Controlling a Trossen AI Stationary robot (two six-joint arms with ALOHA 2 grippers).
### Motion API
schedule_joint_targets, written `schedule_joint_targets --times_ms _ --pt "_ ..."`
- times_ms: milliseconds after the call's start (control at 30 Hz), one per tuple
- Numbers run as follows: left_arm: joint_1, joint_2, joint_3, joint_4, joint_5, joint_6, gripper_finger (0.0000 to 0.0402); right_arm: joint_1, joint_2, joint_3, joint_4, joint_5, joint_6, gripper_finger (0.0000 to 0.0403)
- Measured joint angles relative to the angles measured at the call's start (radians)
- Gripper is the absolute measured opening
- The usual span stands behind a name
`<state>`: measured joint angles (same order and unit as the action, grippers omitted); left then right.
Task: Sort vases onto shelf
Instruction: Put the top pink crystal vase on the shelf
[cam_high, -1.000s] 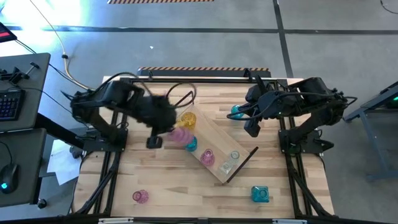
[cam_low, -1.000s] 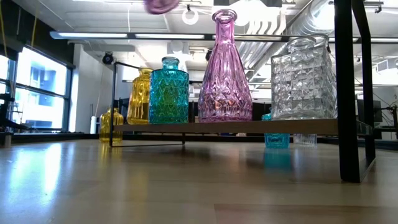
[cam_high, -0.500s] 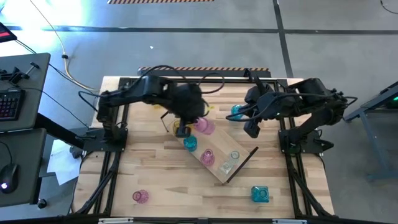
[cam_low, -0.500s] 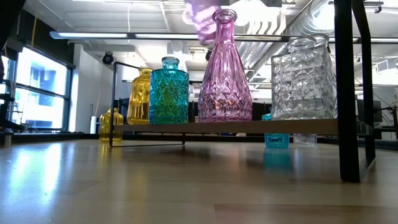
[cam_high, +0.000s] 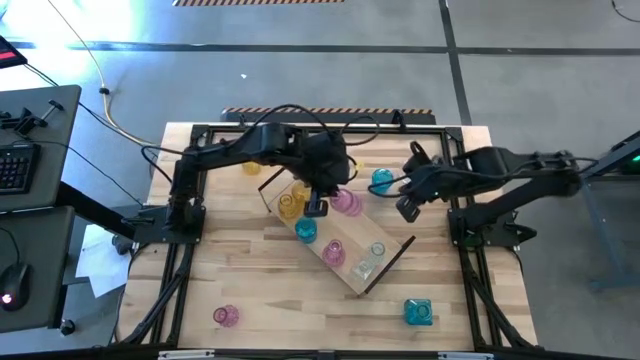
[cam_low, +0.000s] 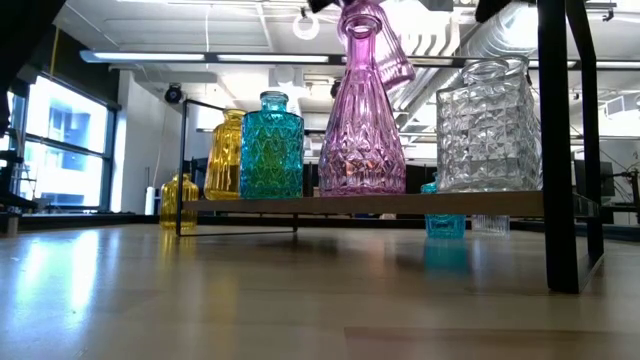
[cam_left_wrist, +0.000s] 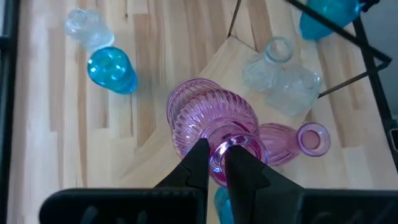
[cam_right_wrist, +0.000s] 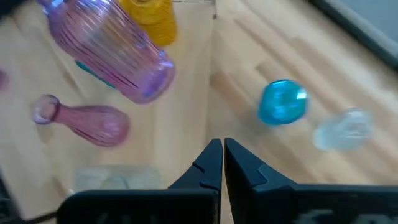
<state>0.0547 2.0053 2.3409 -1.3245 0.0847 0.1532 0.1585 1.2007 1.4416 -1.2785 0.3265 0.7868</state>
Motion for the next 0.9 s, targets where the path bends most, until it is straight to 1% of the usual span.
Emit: schedule_joint_targets --times_ms 100,200,333,400,667,900 --pt "0.002 0.020 0.000 0.006 0.002 0.015 0.0017 -0.036 -0.077 -0.169 0.202 -0.074 0.001 0.0000" --pt "0.006 0.037 0.000 0.030 0.012 0.016 0.0017 -0.087 -0.111 -0.309 0.377 -0.152 -0.001 0.0000" --pt "0.014 0.057 0.000 0.054 0.064 0.008 0.0017 -0.162 -0.114 -0.439 0.555 -0.260 -0.001 0.0000" --pt "0.018 0.070 0.001 0.049 0.060 0.008 0.0017 -0.192 -0.108 -0.480 0.613 -0.305 -0.001 0.0000" --pt "0.026 0.113 -0.001 0.046 0.061 -0.010 0.0017 -0.244 -0.109 -0.539 0.660 -0.361 0.006 0.0000" --pt "0.025 0.158 -0.001 0.050 0.063 -0.016 0.0017 -0.272 -0.085 -0.550 0.650 -0.407 -0.001 0.0000"
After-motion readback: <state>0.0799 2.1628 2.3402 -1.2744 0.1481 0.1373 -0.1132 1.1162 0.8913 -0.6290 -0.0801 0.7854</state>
